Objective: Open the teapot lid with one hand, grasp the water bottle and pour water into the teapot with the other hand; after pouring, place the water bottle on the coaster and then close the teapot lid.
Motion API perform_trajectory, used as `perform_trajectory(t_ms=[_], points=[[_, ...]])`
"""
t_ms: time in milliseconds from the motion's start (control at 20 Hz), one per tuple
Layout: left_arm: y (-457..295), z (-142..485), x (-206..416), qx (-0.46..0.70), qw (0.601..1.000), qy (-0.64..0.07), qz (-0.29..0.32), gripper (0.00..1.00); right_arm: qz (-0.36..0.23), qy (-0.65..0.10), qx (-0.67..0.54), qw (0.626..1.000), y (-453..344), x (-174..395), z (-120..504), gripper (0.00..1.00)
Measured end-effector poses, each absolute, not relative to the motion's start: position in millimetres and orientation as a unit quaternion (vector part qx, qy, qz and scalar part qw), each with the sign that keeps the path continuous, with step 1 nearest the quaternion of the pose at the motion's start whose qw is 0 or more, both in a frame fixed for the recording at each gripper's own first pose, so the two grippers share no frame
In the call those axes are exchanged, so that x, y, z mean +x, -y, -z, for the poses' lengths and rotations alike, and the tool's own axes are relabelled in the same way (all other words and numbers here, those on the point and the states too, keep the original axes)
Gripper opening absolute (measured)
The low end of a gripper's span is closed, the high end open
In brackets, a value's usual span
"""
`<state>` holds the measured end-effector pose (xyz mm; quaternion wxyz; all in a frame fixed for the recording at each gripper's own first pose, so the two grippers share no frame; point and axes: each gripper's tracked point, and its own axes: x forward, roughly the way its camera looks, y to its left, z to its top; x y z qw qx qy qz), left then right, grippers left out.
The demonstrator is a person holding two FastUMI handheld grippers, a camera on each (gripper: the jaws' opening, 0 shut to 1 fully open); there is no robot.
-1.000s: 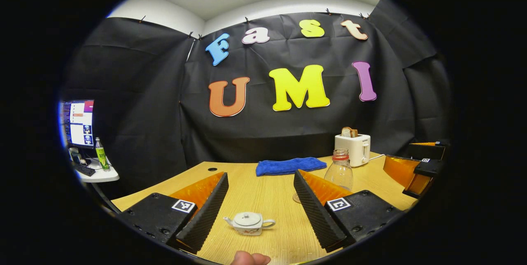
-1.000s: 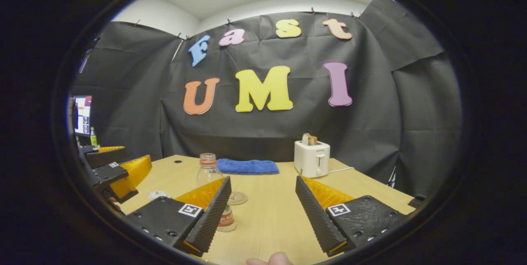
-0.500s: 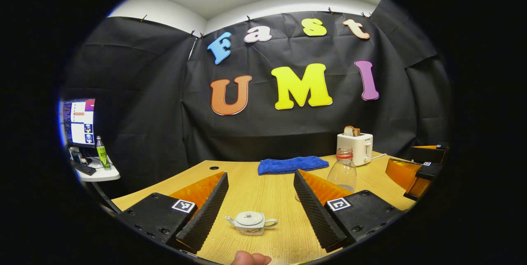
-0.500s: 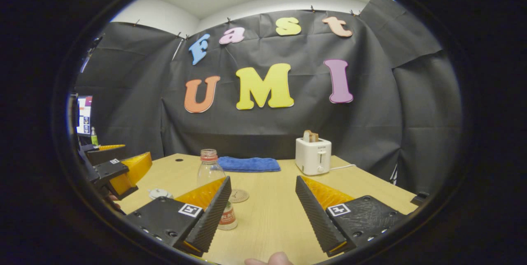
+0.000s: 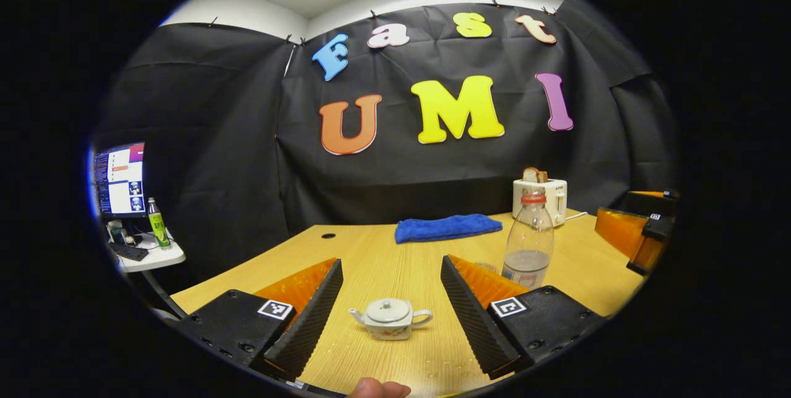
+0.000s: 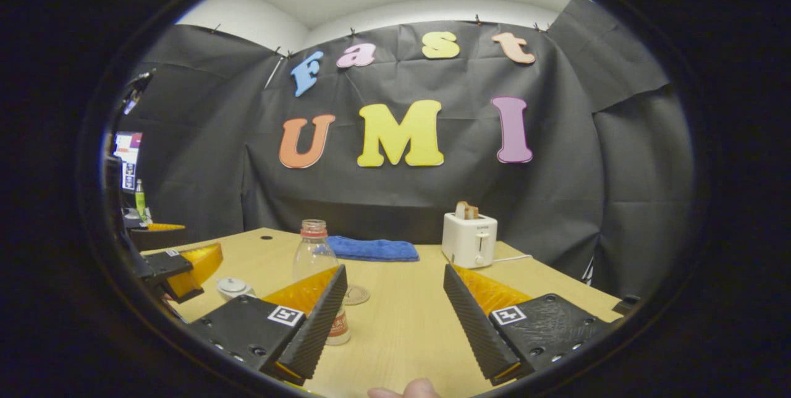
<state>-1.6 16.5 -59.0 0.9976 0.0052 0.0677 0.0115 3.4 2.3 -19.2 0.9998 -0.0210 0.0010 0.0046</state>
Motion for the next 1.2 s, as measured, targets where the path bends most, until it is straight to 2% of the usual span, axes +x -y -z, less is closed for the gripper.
perform_trajectory(t_ms=[250, 400, 600, 750, 850, 950, 1000, 1050, 1200], points=[[-20, 87, 4, -0.011, 0.995, -0.097, -0.002, 1.0, 0.002, -0.017, -0.024, 1.0, 7, 5, 33, 0.95], [-22, 100, 16, -0.013, 0.993, -0.119, 0.005, 0.94, 0.005, -0.026, -0.021, 0.999, 9, 8, 40, 0.95], [-29, 114, 32, -0.004, 0.989, -0.147, 0.004, 0.81, 0.012, -0.03, -0.023, 0.999, 14, 12, 42, 0.95], [-30, 119, 40, 0.003, 0.987, -0.16, 0.008, 0.66, 0.017, -0.036, -0.02, 0.999, 19, 16, 47, 0.95], [-27, 119, 46, 0.012, 0.986, -0.167, 0.018, 0.65, 0.019, -0.04, -0.019, 0.999, 22, 18, 50, 0.95], [-25, 120, 50, 0.011, 0.985, -0.173, 0.028, 0.49, 0.022, -0.042, -0.019, 0.999, 25, 21, 52, 0.95], [-25, 124, 52, 0.009, 0.983, -0.18, 0.028, 0.49, 0.022, -0.044, -0.02, 0.999, 26, 21, 52, 0.95], [-25, 130, 54, 0.007, 0.982, -0.189, 0.027, 0.4, 0.023, -0.044, -0.02, 0.999, 27, 22, 54, 0.95], [-23, 131, 56, 0.002, 0.981, -0.19, 0.035, 0.34, 0.018, -0.045, -0.024, 0.999, 26, 24, 54, 0.95]])
